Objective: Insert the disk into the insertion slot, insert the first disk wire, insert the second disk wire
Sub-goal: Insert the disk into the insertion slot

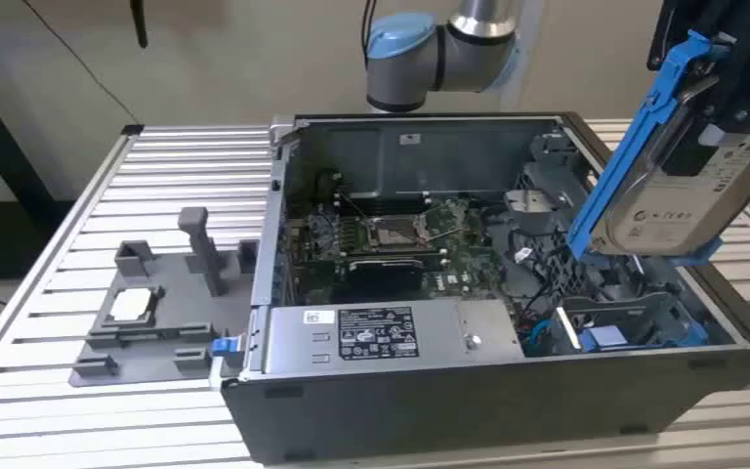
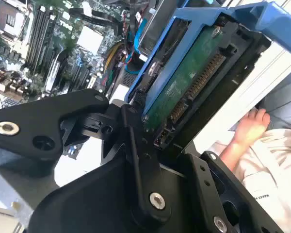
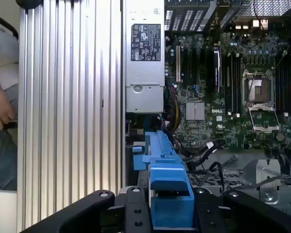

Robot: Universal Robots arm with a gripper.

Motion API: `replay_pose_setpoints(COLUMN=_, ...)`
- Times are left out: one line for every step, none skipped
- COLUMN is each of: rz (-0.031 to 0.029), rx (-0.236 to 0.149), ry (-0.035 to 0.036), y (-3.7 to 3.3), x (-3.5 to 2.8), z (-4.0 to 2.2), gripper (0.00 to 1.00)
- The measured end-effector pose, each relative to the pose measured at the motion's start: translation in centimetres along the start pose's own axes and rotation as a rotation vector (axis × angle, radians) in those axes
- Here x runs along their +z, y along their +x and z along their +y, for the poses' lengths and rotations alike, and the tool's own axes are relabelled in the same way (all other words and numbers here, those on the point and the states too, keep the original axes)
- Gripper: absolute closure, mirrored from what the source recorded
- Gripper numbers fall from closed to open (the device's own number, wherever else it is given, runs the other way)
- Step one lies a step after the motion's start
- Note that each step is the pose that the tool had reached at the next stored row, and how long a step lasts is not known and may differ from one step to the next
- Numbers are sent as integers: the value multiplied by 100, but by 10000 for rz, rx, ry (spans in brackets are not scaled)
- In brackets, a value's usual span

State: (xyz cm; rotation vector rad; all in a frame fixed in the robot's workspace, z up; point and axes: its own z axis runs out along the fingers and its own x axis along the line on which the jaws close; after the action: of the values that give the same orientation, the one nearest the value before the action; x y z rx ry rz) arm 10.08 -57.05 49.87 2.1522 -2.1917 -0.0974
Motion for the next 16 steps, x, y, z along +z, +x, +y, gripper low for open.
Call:
replay_pose_setpoints(rz=0, rx=0, ry=-10, y=0, x=0, z=0, gripper=67)
replay_pose_setpoints(rz=0, rx=0, ry=-18, y=0, x=0, z=0, gripper=67)
replay_pose_setpoints(rz=0, rx=0, ry=-28, y=0, x=0, z=0, gripper=67)
replay_pose_setpoints(rz=0, rx=0, ry=-37, y=0, x=0, z=0, gripper=67)
replay_pose_setpoints(rz=1, rx=0, ry=-46, y=0, x=0, z=0, gripper=67)
replay_pose_setpoints(rz=1, rx=0, ry=-55, y=0, x=0, z=0, gripper=67)
replay_pose_setpoints(rz=1, rx=0, ry=-63, y=0, x=0, z=0, gripper=67)
replay_pose_setpoints(rz=1, rx=0, ry=-73, y=0, x=0, z=0, gripper=67)
replay_pose_setpoints(rz=1, rx=-1, ry=-82, y=0, x=0, z=0, gripper=67)
replay_pose_setpoints(rz=2, rx=-1, ry=-90, y=0, x=0, z=0, gripper=67)
replay_pose_setpoints(rz=2, rx=-1, ry=-99, y=0, x=0, z=0, gripper=67)
replay_pose_setpoints(rz=2, rx=0, ry=-108, y=0, x=0, z=0, gripper=67)
replay_pose_setpoints(rz=2, rx=-1, ry=-118, y=0, x=0, z=0, gripper=67)
replay_pose_setpoints(rz=2, rx=-1, ry=-125, y=0, x=0, z=0, gripper=67)
replay_pose_setpoints(rz=4, rx=-1, ry=-124, y=0, x=0, z=0, gripper=67)
replay_pose_setpoints(rz=3, rx=-1, ry=-115, y=0, x=4, z=-1, gripper=67)
